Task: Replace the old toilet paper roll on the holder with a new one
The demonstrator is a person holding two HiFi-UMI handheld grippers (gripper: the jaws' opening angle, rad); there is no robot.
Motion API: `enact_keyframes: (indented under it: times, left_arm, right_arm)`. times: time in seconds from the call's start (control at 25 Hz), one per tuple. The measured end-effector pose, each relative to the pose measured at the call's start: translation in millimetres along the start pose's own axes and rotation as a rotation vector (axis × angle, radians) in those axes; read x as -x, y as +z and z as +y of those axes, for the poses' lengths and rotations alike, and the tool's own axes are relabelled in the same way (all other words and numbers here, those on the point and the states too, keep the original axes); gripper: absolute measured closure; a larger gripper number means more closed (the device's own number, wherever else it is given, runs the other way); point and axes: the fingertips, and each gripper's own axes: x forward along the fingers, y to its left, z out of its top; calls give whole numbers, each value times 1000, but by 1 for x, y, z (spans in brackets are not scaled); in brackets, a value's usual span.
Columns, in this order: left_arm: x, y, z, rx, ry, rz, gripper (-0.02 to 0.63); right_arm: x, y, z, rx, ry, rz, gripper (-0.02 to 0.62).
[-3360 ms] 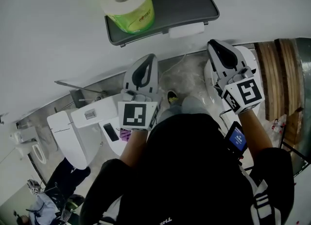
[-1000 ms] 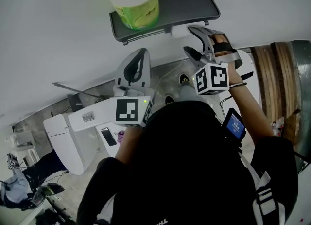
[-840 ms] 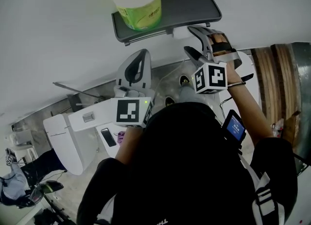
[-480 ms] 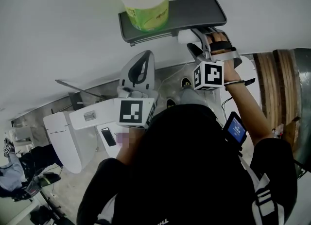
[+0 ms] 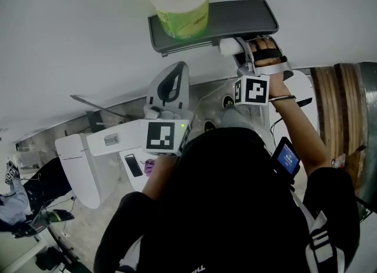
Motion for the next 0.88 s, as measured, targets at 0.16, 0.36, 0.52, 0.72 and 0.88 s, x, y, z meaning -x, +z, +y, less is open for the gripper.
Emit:
enact_keyframes:
  times: [0.16,0.36,0.52,0.72,0.88]
  left_arm:
    - [0,3,-1,0,0,-3,584]
    - [0,3,-2,-2,-5,-4,583]
    - [0,8,-7,-7,-11,-4,584]
    - [-3,7,-10,-10,-22,-4,584]
    - [-5,3,-13,-7,-30,6,584]
  right_arm:
    - [2,-7,-1,21,-32,29,371]
    - [4,-25,-7,43,-60,77,371]
    - [12,-47,-13,43,-69,122,371]
    - [16,-81,-12,41,-76,185,371]
    - [22,-110,-9,27,-67,242,371]
